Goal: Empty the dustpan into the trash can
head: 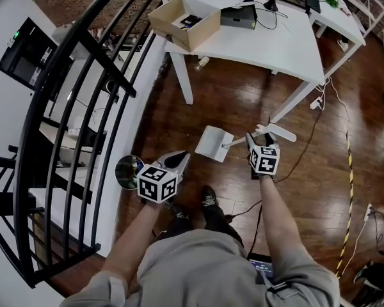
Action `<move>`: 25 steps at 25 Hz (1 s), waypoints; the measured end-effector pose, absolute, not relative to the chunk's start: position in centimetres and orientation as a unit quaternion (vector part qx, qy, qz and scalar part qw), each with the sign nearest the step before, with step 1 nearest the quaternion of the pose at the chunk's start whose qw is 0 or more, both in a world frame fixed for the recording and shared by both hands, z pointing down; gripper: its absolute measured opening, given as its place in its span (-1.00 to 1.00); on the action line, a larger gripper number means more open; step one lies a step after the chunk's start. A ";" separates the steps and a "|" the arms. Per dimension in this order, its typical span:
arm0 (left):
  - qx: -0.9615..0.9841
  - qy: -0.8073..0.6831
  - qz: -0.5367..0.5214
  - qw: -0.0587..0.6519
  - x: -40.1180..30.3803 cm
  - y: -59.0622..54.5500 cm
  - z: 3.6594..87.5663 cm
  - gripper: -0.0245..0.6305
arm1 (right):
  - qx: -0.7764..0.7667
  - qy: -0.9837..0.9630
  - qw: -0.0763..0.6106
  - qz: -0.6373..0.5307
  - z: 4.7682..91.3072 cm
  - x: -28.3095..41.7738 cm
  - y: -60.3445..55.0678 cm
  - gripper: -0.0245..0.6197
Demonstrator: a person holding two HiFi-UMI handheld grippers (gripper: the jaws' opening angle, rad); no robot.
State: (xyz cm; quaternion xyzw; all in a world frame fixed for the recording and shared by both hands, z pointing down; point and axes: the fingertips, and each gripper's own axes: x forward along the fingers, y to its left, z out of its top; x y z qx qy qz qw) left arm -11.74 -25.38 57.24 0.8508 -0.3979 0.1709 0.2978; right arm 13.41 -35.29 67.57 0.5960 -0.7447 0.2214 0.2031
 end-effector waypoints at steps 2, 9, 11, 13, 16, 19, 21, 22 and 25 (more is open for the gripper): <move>0.850 -0.401 0.168 0.298 -13.0 -24.8 57.1 -1.00 | 0.600 -0.734 0.212 0.237 68.1 13.4 -33.9 -0.03; 0.839 -0.437 0.141 0.293 -18.3 -22.8 55.7 -1.00 | 0.527 -0.794 0.210 0.219 64.9 4.9 -30.2 -0.34; 0.833 -0.455 0.129 0.289 -20.2 -22.1 54.9 -1.00 | 0.494 -0.824 0.196 0.197 62.5 0.8 -29.7 -0.45; 0.826 -0.477 0.120 0.276 -22.1 -21.4 54.1 -1.00 | 0.456 -0.855 0.179 0.172 59.8 -3.7 -29.4 -0.55; 0.813 -0.513 0.108 0.255 -25.2 -20.1 53.0 -1.00 | 0.396 -0.894 0.150 0.144 55.8 -10.4 -28.5 -0.78; 0.802 -0.540 0.078 0.242 -28.1 -18.6 51.1 -1.00 | 0.319 -0.930 0.114 0.146 51.8 -17.2 -26.6 -0.93; 0.799 -0.553 0.065 0.226 -29.6 -17.6 49.5 -1.00 | 0.272 -0.948 0.092 0.140 49.2 -21.0 -25.0 -0.93; 0.799 -0.558 0.062 0.217 -30.2 -17.1 48.7 -1.00 | 0.253 -0.955 0.082 0.133 47.8 -22.5 -24.3 -0.93; 0.799 -0.567 0.048 0.194 -31.8 -16.1 46.3 -1.00 | 0.214 -0.969 0.051 0.113 44.1 -26.0 -22.3 -0.93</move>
